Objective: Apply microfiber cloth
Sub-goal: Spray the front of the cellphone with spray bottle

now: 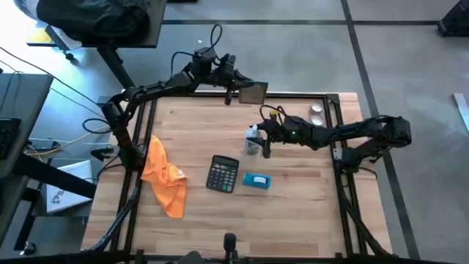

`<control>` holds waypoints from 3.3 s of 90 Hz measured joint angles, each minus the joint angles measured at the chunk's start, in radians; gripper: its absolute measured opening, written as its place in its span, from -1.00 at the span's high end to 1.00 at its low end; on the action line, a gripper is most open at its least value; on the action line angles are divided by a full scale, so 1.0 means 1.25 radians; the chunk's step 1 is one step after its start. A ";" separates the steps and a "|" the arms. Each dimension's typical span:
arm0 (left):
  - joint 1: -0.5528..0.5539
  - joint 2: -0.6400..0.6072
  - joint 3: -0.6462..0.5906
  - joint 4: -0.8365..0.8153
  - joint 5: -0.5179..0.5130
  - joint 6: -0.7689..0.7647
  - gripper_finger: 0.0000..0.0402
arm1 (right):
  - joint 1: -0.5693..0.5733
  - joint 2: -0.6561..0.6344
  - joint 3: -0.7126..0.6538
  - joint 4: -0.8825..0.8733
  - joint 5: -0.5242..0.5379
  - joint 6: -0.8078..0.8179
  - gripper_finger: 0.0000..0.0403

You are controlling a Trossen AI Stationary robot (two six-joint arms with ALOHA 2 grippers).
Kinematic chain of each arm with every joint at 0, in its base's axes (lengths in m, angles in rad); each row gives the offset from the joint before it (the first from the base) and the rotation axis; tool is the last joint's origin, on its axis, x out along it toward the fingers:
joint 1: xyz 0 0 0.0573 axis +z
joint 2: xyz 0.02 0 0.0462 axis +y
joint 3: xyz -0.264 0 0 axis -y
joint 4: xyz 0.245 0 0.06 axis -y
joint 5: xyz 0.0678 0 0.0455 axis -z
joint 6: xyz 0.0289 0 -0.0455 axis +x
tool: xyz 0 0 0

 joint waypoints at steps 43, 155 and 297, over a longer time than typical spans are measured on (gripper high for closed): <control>0.000 0.000 0.000 -0.011 0.000 0.000 0.95 | -0.001 0.001 -0.001 -0.003 0.012 -0.124 -0.33; 0.012 0.013 0.000 -0.003 0.112 0.022 0.95 | -0.011 0.002 -0.001 0.017 -0.048 -0.072 -0.05; 0.018 0.136 0.000 0.329 0.107 -0.225 0.95 | -0.011 -0.022 -0.002 -0.003 -0.048 0.025 -0.06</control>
